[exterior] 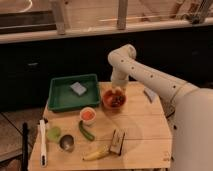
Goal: Place grapes in red bowl
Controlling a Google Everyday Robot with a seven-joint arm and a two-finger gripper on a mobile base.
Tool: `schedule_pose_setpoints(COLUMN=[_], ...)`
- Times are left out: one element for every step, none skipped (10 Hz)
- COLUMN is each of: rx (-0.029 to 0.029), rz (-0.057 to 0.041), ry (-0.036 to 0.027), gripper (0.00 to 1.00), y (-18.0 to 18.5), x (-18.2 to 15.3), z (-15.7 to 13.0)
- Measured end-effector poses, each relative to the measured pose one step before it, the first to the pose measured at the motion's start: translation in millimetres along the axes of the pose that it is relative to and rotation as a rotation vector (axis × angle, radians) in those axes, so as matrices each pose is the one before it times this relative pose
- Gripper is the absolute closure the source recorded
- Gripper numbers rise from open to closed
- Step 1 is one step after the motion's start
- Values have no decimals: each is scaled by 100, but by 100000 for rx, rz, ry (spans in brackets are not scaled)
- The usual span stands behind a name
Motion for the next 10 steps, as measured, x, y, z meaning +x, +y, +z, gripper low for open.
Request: schedule_pose_setpoints(rx=[246,186,115,188,158,147,141,128,104,96], rz=[5,96,40,-38,-51,-38,-18,-84,-129,-160], ry=[3,71,75,116,62,30,12,25,44,64], gripper=[20,20,20,20,20,20,20,20,20,20], y=[-25,20,35,-55,-38,-14,-23,-17,-53,-42], x=[72,108,110,99,84,98,43,57,32,46], z=[11,-27,-13,-63,-24,-26,-45,-41,-40,-42])
